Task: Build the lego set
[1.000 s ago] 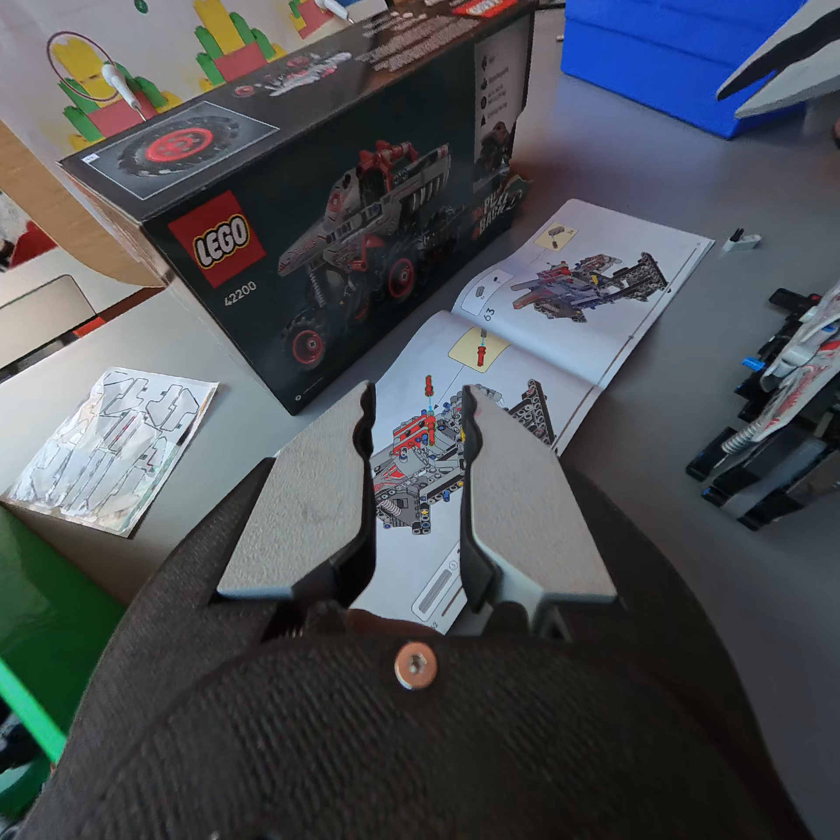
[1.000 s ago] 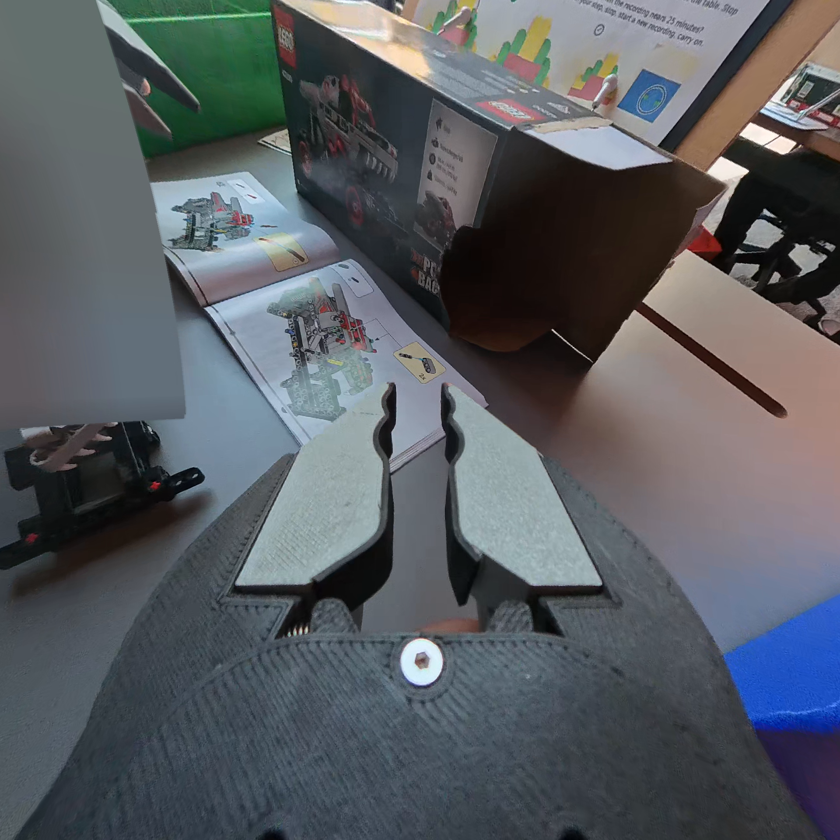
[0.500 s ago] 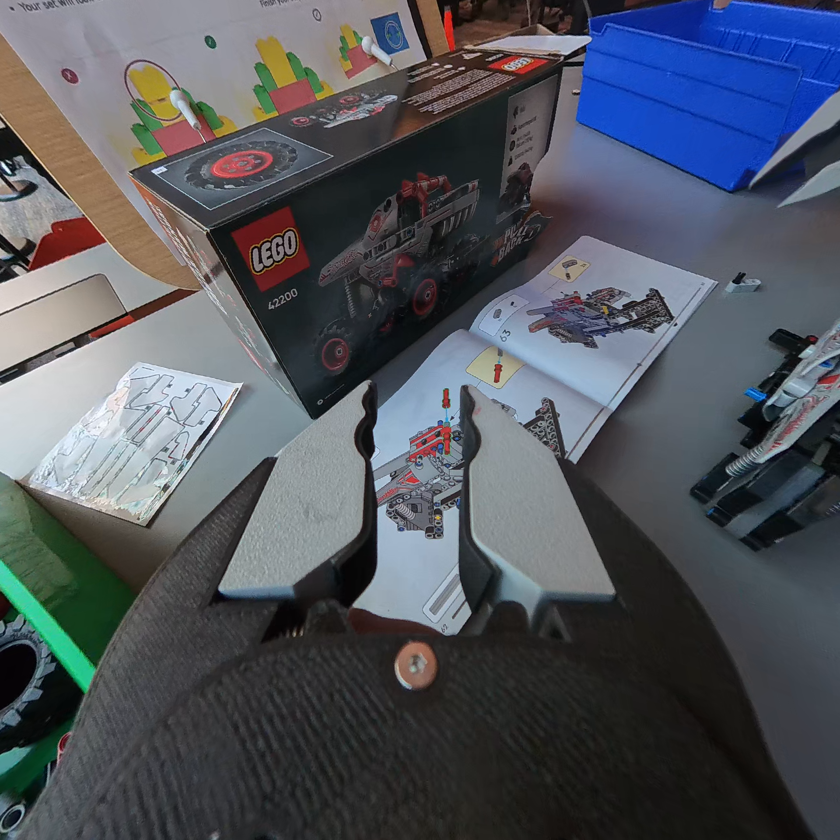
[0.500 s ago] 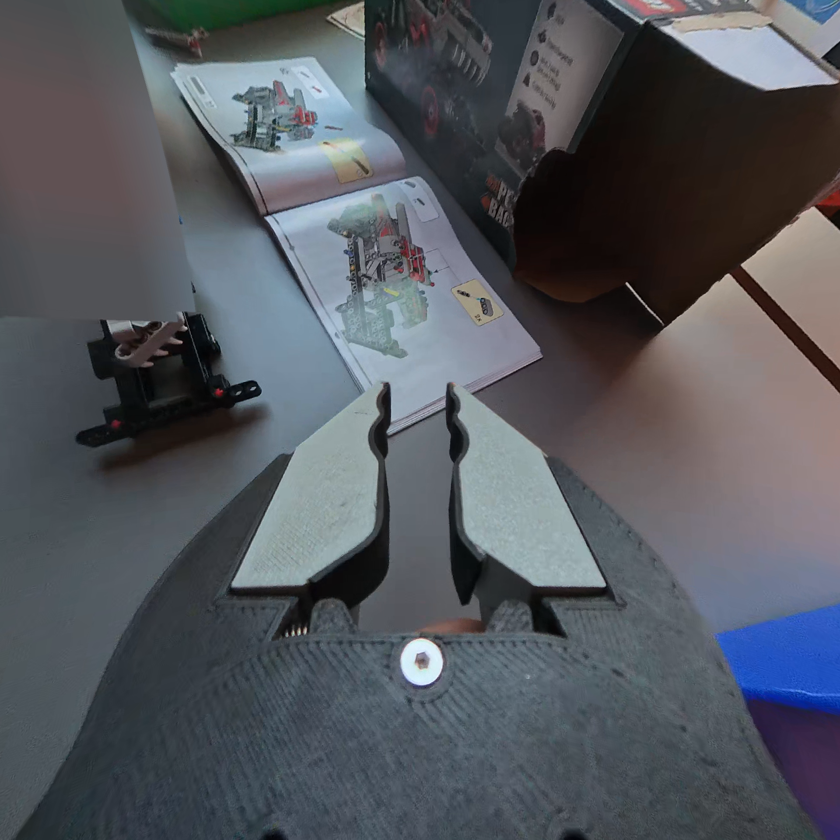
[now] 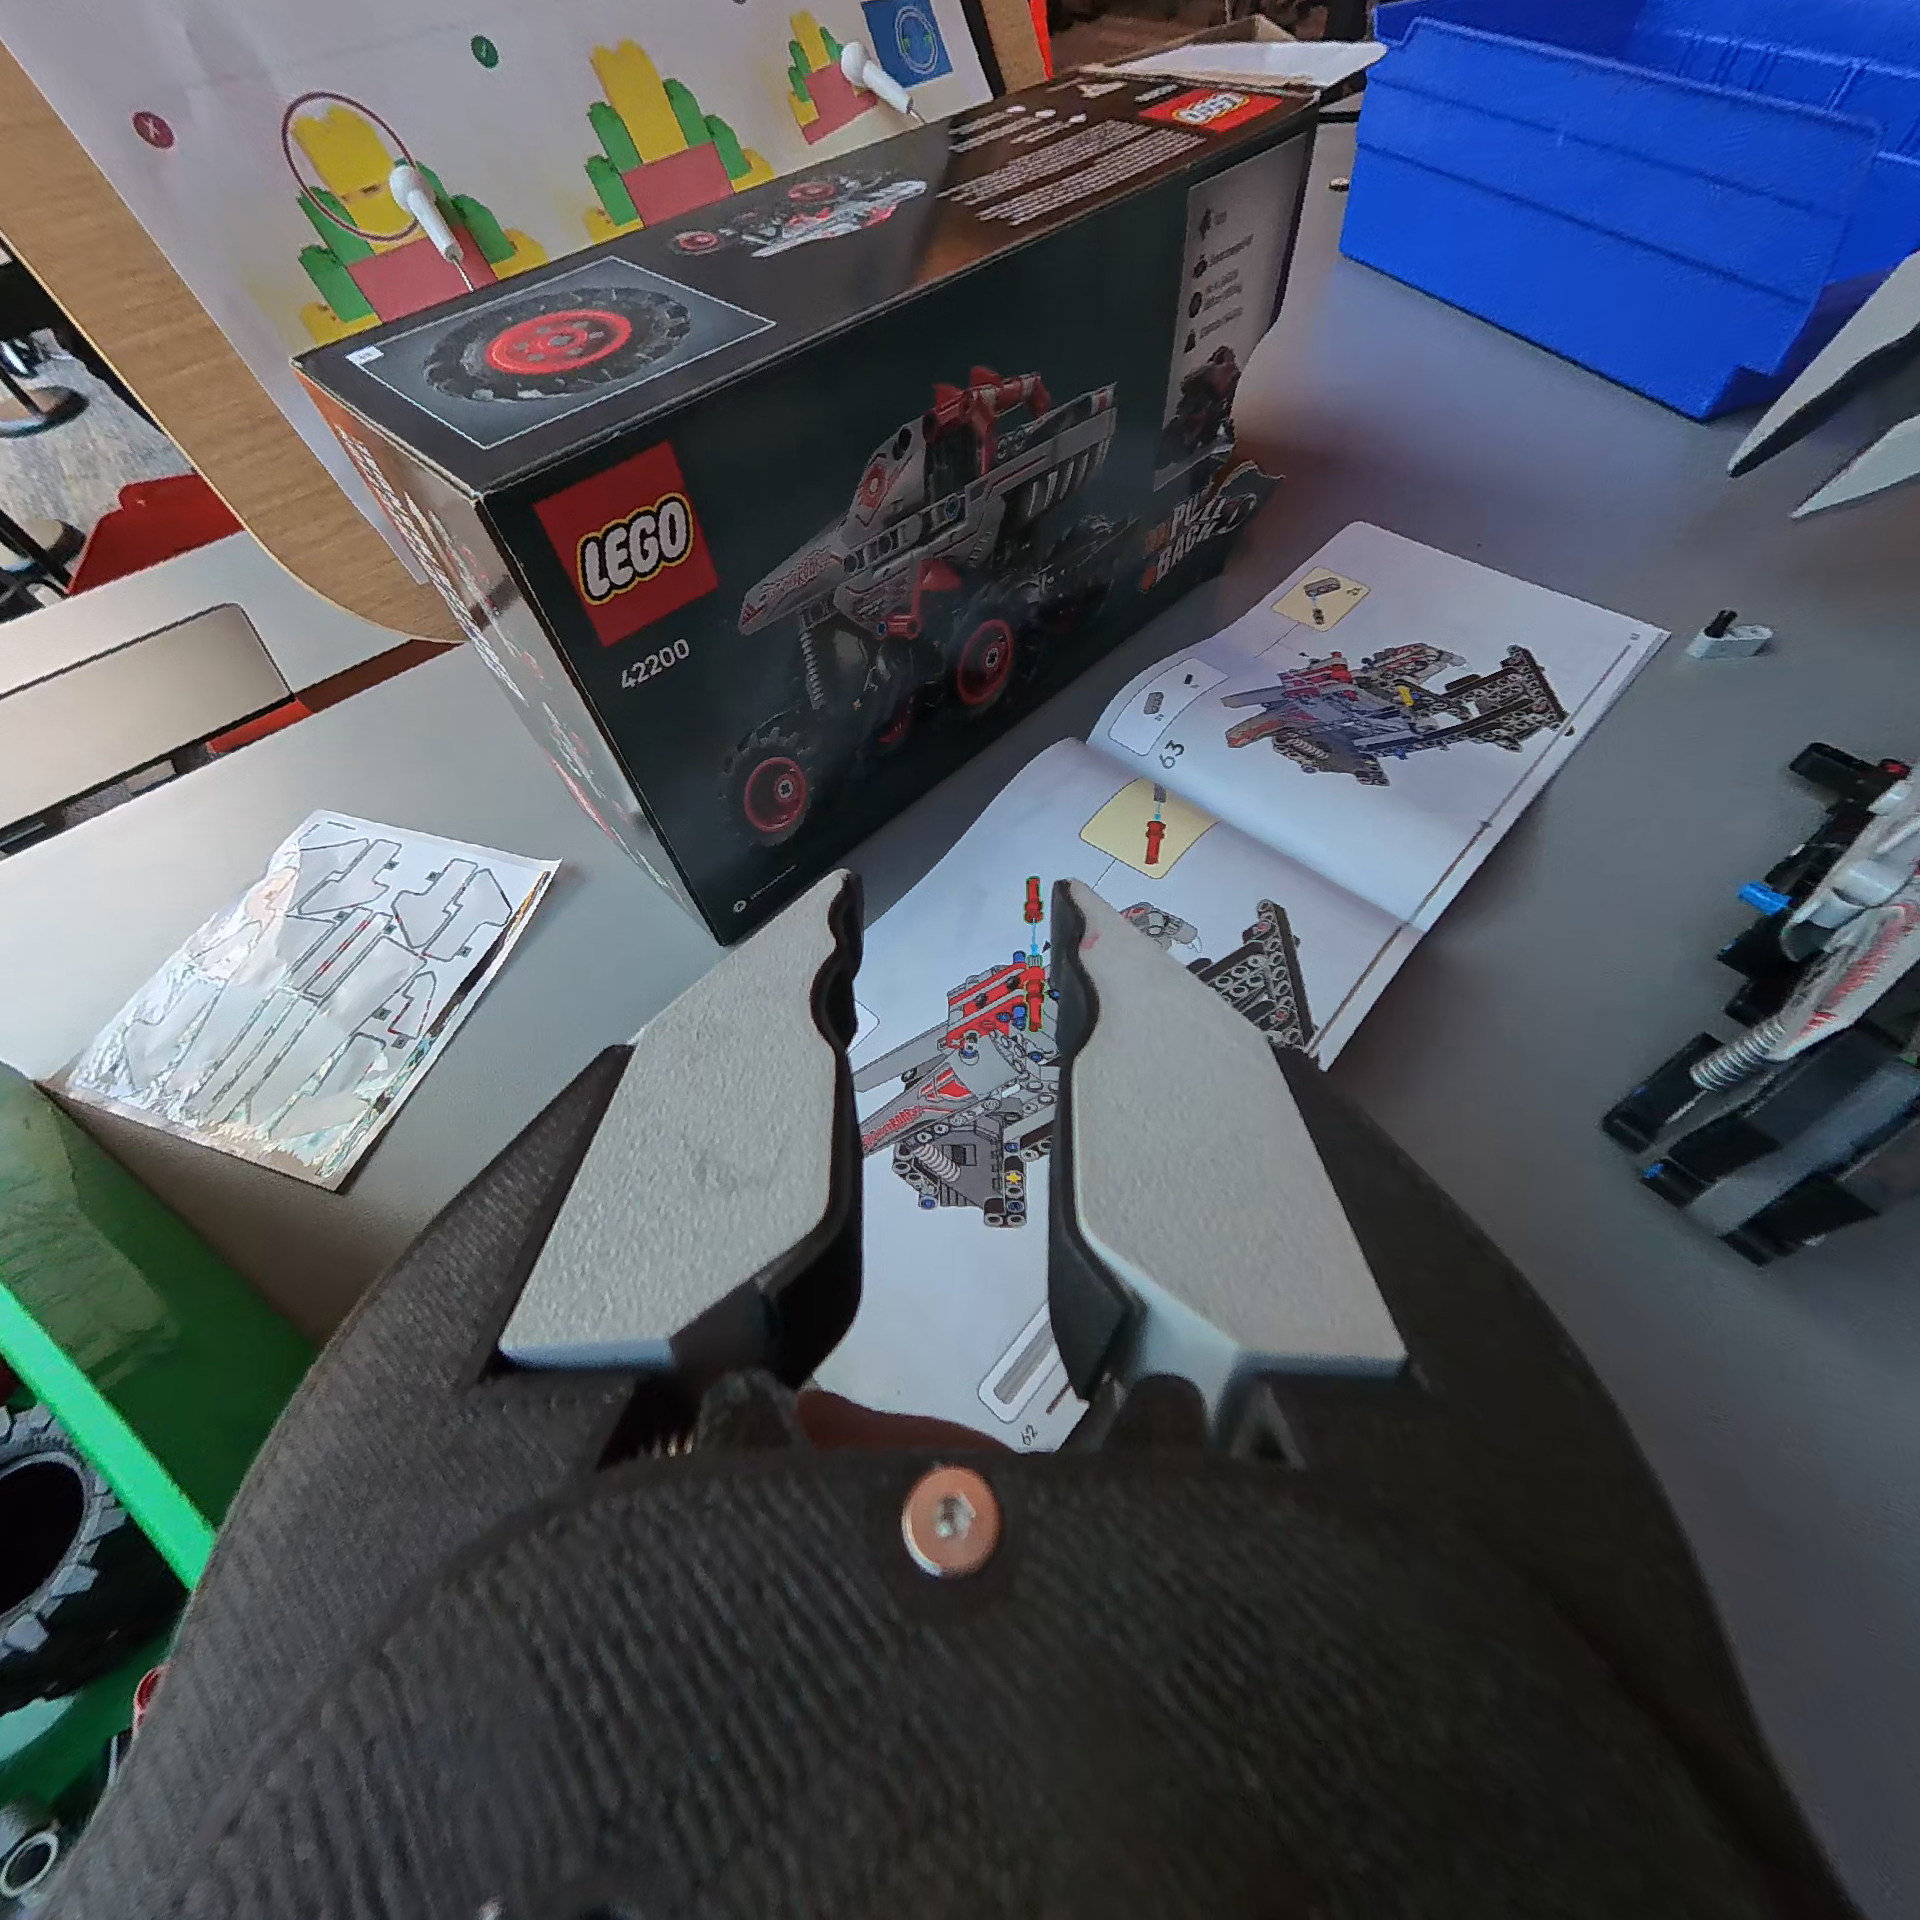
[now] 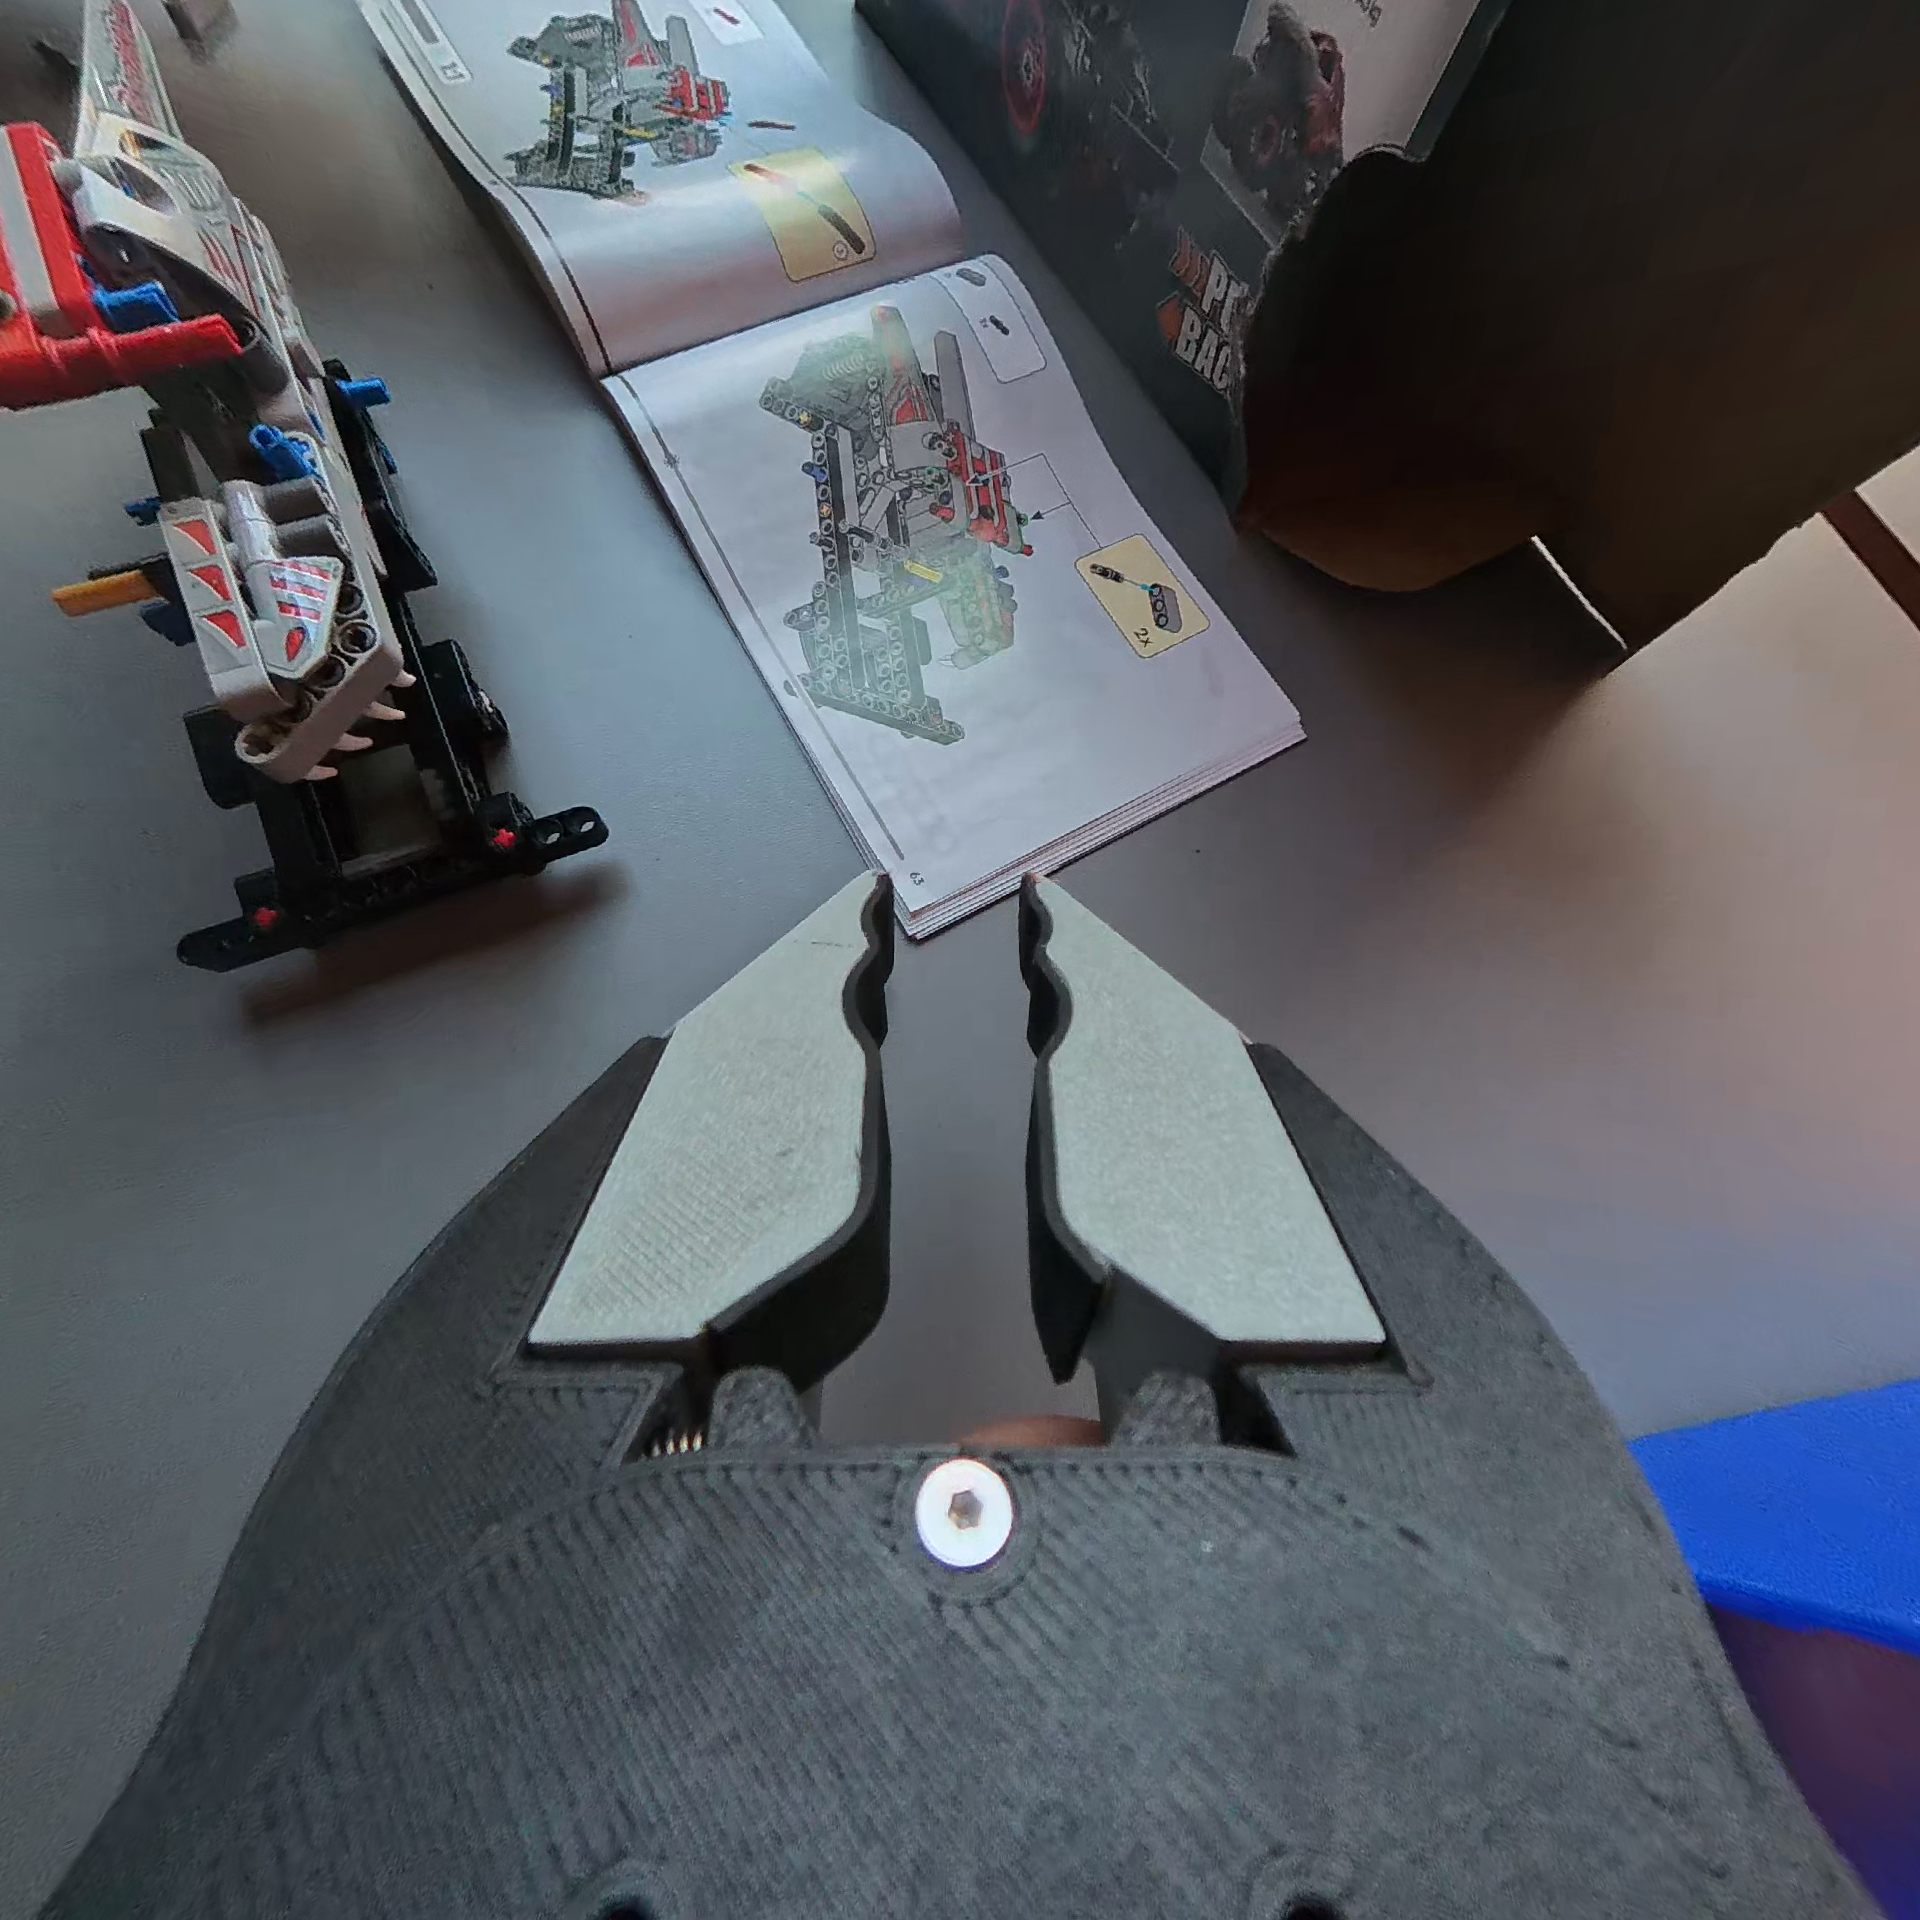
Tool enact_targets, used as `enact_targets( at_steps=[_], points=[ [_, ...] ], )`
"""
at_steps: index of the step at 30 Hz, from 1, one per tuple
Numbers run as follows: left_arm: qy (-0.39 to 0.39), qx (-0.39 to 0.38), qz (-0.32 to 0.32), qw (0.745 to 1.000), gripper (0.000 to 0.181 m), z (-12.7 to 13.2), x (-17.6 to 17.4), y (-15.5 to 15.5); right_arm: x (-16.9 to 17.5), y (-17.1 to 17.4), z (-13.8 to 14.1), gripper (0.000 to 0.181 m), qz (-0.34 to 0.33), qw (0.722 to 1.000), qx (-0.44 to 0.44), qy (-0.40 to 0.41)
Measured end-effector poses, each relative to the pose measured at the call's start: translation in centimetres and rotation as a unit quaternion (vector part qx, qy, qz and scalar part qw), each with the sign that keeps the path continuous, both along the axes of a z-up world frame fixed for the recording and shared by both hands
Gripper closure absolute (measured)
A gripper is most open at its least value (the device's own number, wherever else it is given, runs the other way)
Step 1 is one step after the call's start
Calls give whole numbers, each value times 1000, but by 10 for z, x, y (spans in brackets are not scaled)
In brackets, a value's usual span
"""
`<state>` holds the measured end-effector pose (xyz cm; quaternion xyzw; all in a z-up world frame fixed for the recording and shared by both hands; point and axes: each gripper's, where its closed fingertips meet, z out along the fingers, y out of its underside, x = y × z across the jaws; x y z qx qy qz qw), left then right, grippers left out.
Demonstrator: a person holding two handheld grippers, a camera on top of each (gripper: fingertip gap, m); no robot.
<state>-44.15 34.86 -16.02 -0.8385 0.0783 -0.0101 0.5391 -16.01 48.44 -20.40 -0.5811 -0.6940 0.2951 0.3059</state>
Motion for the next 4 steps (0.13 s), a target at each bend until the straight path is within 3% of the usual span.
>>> enact_targets(
  at_steps=[4],
  points=[
    [3,-4,2,1000,148,-3,-2,1,0,-2,-2,160,3,1000,4,-8]
  ],
)
